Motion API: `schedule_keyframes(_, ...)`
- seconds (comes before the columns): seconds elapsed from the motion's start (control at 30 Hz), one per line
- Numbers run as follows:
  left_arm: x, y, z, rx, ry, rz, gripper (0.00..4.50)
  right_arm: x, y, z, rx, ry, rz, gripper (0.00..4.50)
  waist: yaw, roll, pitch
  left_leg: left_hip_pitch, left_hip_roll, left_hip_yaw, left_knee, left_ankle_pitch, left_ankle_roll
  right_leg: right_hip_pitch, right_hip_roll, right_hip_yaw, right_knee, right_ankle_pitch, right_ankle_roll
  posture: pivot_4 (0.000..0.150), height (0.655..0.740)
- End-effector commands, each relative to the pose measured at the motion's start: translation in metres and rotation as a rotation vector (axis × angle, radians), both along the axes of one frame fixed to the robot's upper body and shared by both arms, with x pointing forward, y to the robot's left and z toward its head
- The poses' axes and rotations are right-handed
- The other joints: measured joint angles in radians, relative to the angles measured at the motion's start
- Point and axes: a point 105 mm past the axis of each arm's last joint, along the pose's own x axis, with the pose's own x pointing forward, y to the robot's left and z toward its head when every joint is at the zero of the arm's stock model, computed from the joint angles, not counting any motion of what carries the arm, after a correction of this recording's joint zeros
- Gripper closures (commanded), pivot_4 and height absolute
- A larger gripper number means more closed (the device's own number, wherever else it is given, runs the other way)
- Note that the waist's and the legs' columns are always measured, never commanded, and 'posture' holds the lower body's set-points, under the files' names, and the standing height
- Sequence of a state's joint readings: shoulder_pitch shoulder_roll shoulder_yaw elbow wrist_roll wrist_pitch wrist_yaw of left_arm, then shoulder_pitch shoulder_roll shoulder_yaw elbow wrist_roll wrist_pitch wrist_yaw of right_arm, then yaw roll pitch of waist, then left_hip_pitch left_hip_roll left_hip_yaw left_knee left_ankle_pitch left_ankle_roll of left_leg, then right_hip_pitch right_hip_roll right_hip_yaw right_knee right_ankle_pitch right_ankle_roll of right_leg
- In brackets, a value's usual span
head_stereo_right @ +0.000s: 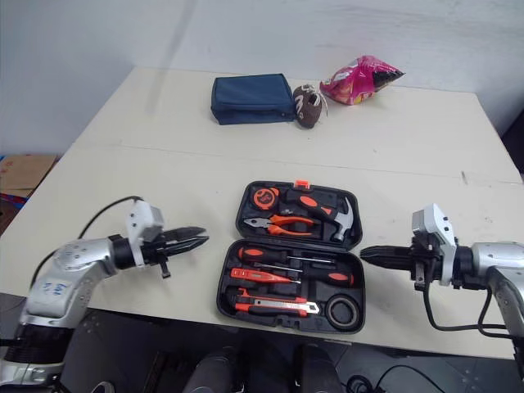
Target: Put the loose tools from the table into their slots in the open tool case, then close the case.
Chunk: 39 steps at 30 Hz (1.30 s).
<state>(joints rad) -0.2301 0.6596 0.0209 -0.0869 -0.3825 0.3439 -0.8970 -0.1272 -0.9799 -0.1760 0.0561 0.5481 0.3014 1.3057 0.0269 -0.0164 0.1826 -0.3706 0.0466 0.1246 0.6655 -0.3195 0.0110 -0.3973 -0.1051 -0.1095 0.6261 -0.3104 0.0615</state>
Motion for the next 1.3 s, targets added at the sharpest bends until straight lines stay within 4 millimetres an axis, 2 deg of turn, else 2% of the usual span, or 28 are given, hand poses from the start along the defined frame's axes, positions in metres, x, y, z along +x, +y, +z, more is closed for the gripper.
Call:
schedule_keyframes(0.03,0.006,-0.011,-0.003,0.033,-0.019,-0.026,4.44,0.012,-0.015,-0.009,-0.053,-0.053,-0.058,4.50,-0.004,0.000,0.000,0.000,0.000,0.001,0.000,0.000,0.000,0.000,0.001,0.000,0.000,0.000,0.000,0.150,0.7400)
schedule_keyframes(0.1,0.010,-0.019,-0.004,0.026,-0.009,-0.029,4.44,0.016,-0.012,-0.018,-0.102,-0.055,-0.037,4.50,-0.006,0.000,0.000,0.000,0.001,0.001,0.000,0.001,-0.001,0.000,0.002,0.001,0.000,0.000,0.001,0.150,0.7400)
schedule_keyframes(0.23,0.023,-0.027,-0.007,0.024,-0.006,0.021,4.44,0.018,0.009,-0.030,-0.102,-0.053,0.031,4.50,-0.016,0.000,0.000,0.001,0.003,0.003,0.000,0.003,-0.003,-0.001,0.005,0.002,0.002,0.000,0.001,0.150,0.7400)
schedule_keyframes(0.3,0.025,-0.030,-0.008,0.019,0.001,0.026,4.44,0.019,0.013,-0.031,-0.106,-0.067,0.038,4.50,-0.019,0.000,0.000,0.001,0.003,0.003,0.000,0.003,-0.003,-0.001,0.005,0.003,0.002,0.000,0.001,0.150,0.7400)
schedule_keyframes(0.43,0.021,-0.044,-0.016,0.034,0.045,-0.016,4.44,0.028,0.035,-0.031,-0.066,-0.081,0.039,4.50,-0.025,0.000,0.000,0.001,0.003,0.003,0.000,0.003,-0.003,-0.001,0.004,0.003,0.002,0.000,0.001,0.150,0.7400)
schedule_keyframes(0.5,0.026,-0.045,-0.019,0.044,0.043,0.005,4.44,0.034,0.043,-0.028,-0.039,-0.098,0.018,4.50,-0.026,0.000,0.000,0.001,0.002,0.002,0.000,0.003,-0.003,-0.001,0.003,0.003,0.002,0.000,0.001,0.150,0.7400)
schedule_keyframes(0.73,0.042,-0.053,-0.011,0.001,-0.006,0.036,4.44,0.049,0.057,-0.023,-0.028,-0.149,0.003,4.50,-0.028,0.000,0.000,0.001,0.003,0.002,0.000,0.003,-0.003,-0.001,0.003,0.002,0.002,0.000,0.001,0.150,0.7400)
schedule_keyframes(0.87,0.049,-0.041,-0.014,0.030,0.006,0.086,4.44,0.058,0.059,-0.018,-0.030,-0.179,-0.022,4.50,-0.030,0.000,0.000,0.001,0.003,0.002,0.000,0.004,-0.003,-0.001,0.004,0.002,0.003,0.000,0.001,0.150,0.7400)
schedule_keyframes(0.97,0.052,-0.022,-0.013,0.056,0.015,0.140,4.44,0.062,0.053,-0.017,-0.066,-0.186,-0.026,4.50,-0.034,0.000,0.000,0.001,0.003,0.002,0.000,0.004,-0.003,-0.001,0.004,0.003,0.003,0.000,0.001,0.150,0.7400)
schedule_keyframes(1.0,0.052,-0.014,-0.011,0.049,0.017,0.162,4.44,0.060,0.052,-0.014,-0.132,-0.252,0.042,4.50,-0.034,0.000,0.000,0.001,0.003,0.002,0.000,0.004,-0.003,-0.001,0.004,0.003,0.003,0.000,0.001,0.150,0.7400)
schedule_keyframes(1.07,0.054,0.007,-0.002,0.010,0.013,0.227,4.50,0.053,0.040,-0.015,-0.139,-0.133,0.043,3.81,-0.035,0.001,0.001,0.001,0.003,0.003,0.000,0.004,-0.004,-0.002,0.004,0.003,0.003,0.000,0.001,0.150,0.7400)
schedule_keyframes(1.1,0.054,0.016,0.011,-0.026,-0.030,0.239,4.23,0.055,0.033,-0.008,-0.155,-0.149,0.018,3.48,-0.034,0.001,0.001,0.001,0.003,0.003,0.000,0.004,-0.004,-0.002,0.004,0.003,0.003,0.000,0.001,0.150,0.7400)
schedule_keyframes(1.13,0.054,0.021,0.020,-0.048,-0.062,0.242,3.92,0.056,0.029,-0.004,-0.161,-0.163,-0.007,2.99,-0.034,0.001,0.001,0.001,0.003,0.003,0.000,0.004,-0.004,-0.003,0.004,0.003,0.003,0.000,0.001,0.150,0.7400)
schedule_keyframes(1.2,0.045,0.029,0.037,-0.033,-0.093,0.205,3.20,0.061,0.022,0.028,-0.042,-0.165,-0.148,2.04,-0.033,0.001,0.001,0.000,0.004,0.002,0.000,0.004,-0.004,-0.003,0.004,0.003,0.002,0.000,0.001,0.150,0.7400)
schedule_keyframes(1.27,0.038,0.032,0.046,-0.028,-0.068,0.181,2.19,0.061,0.021,0.050,0.069,-0.107,-0.257,0.91,-0.032,0.001,0.001,-0.001,0.003,0.003,0.000,0.004,-0.004,-0.004,0.003,0.003,0.003,0.000,0.001,0.150,0.7400)
schedule_keyframes(1.3,0.035,0.035,0.053,-0.013,-0.024,0.204,1.71,0.058,0.017,0.051,0.002,-0.029,-0.312,0.38,-0.031,0.001,0.001,-0.001,0.003,0.002,0.000,0.004,-0.004,-0.004,0.002,0.003,0.004,0.000,0.001,0.150,0.7400)
